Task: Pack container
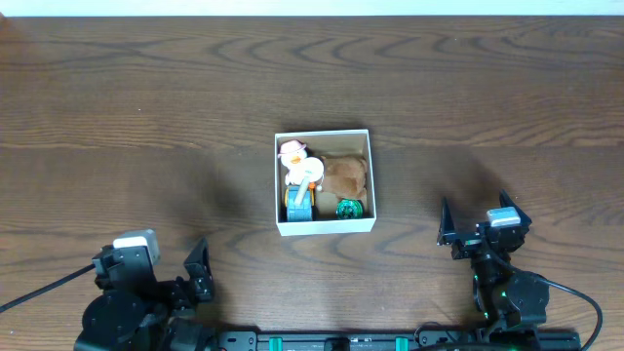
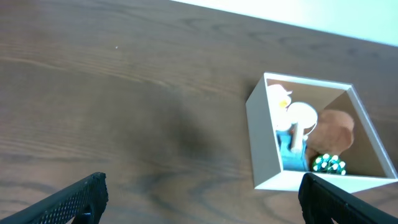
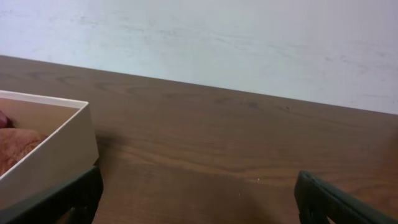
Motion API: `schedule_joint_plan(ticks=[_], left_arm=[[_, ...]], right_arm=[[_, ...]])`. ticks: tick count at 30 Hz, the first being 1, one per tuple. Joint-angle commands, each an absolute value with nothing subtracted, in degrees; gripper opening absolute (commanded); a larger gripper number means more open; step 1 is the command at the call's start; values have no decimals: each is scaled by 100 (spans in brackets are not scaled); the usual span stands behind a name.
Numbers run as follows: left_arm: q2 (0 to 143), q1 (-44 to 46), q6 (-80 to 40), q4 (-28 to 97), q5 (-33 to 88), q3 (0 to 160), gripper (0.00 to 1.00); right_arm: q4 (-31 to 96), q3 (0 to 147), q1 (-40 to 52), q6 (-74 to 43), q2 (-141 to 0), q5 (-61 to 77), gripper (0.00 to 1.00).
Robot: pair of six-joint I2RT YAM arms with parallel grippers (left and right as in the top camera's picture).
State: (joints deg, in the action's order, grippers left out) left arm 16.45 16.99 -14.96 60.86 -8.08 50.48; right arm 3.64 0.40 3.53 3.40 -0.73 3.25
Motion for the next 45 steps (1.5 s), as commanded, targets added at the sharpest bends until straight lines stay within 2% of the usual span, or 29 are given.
schedule_joint_plan(ticks=[1, 6, 10, 21, 27, 45], left_arm=[[1656, 1710, -1341, 6257, -961, 5030, 98], [1590, 1164, -1341, 6088, -950, 4665, 98], [1398, 580, -1326, 5319, -838, 3806, 98], [239, 355, -174, 1356, -545, 1129, 98], [10, 353, -38, 54, -558, 270, 98], [16, 355, -283, 384, -257, 23, 98]], right_arm=[[386, 32, 305, 390, -30, 410, 99], [386, 32, 305, 390, -30, 410, 99], [386, 32, 305, 390, -30, 410, 99], [386, 32, 305, 390, -30, 410, 99], [386, 32, 305, 390, -30, 410, 99], [386, 32, 305, 390, -30, 410, 99]])
